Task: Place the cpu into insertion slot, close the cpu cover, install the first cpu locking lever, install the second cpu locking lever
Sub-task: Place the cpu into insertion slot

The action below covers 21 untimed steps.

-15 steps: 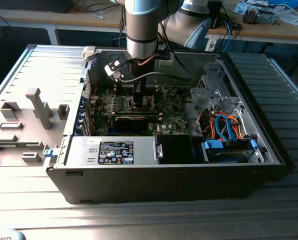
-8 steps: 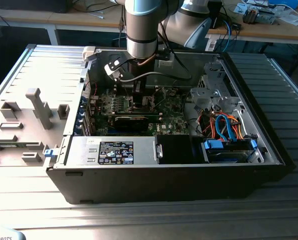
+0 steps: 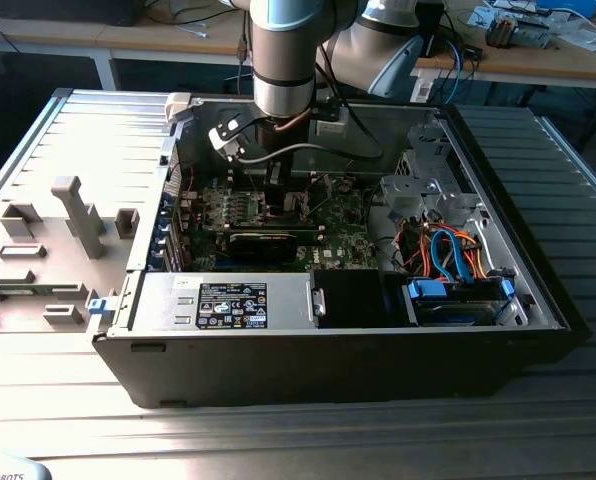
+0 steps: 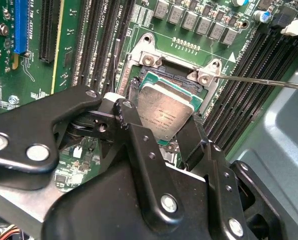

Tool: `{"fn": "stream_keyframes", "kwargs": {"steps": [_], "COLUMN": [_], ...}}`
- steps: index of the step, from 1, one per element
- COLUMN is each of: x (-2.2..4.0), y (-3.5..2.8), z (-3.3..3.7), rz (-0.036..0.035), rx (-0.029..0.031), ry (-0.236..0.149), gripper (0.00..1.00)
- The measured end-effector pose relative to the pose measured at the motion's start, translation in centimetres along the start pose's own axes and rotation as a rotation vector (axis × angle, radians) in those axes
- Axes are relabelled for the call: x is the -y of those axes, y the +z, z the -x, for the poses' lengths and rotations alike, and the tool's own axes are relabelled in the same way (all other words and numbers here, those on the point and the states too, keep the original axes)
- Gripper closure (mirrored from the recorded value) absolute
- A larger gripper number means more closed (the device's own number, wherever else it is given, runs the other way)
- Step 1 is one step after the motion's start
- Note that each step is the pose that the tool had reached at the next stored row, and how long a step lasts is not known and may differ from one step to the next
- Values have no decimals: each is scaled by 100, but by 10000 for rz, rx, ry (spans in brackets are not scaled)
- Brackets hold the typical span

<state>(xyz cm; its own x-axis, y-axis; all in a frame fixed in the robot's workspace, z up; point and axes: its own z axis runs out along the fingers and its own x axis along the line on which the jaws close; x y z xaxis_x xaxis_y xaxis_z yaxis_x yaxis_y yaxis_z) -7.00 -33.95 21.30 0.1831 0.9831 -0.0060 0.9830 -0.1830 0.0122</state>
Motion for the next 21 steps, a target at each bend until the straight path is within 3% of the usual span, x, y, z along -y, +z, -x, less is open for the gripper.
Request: {"fn": "stream_keyframes", "kwargs": {"steps": [21], "x": [0], "y": [3], "z": [0], "rz": [-3], "rx": [7], "ry": [604], "gripper": [45]}}
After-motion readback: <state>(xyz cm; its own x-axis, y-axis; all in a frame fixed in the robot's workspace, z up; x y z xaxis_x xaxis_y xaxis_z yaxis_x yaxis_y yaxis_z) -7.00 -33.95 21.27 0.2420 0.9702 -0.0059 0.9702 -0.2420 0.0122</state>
